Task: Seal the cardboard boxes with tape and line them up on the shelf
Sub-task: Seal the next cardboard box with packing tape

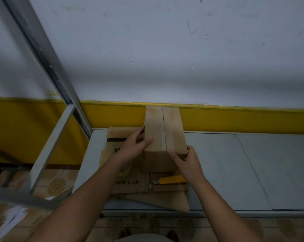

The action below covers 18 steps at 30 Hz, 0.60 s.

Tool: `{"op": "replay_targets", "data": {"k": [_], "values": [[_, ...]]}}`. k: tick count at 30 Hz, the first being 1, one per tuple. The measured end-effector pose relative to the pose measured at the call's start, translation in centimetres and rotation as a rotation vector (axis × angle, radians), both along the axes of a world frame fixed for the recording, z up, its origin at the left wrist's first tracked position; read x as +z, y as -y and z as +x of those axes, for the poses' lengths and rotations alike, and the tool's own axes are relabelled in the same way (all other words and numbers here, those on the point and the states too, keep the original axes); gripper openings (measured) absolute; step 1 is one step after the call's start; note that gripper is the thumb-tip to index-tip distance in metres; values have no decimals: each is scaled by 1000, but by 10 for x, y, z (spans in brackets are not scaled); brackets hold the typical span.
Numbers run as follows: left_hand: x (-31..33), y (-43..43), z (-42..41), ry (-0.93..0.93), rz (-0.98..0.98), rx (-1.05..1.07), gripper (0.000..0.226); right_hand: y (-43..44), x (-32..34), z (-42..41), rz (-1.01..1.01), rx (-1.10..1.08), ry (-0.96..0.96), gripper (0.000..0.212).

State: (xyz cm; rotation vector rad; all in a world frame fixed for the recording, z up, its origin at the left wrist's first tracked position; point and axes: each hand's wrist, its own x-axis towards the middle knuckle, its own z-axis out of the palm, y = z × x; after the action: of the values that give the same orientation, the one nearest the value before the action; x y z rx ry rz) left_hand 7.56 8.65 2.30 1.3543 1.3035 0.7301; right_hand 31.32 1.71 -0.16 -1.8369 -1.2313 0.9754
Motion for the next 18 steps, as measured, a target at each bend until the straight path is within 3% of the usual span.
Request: {"op": "replay_targets", "data": {"k": [3,5,8,12,18], "values": [[-7,10,-18,-98,100,66,64,3,1,3,-1,-4,-5,107],[-20,26,-39,-284,220,51,54,8,1,6,8,-4,-23,106],[-44,53,-69,-536,265,-91,32,17,-3,11,6,-5,-53,101],[-71,63,-81,-839,381,-284,31,24,-3,16,1,-56,-64,93],[-64,60,-87,-848,552,-171,13,31,18,19,221,-140,-29,55]]}}
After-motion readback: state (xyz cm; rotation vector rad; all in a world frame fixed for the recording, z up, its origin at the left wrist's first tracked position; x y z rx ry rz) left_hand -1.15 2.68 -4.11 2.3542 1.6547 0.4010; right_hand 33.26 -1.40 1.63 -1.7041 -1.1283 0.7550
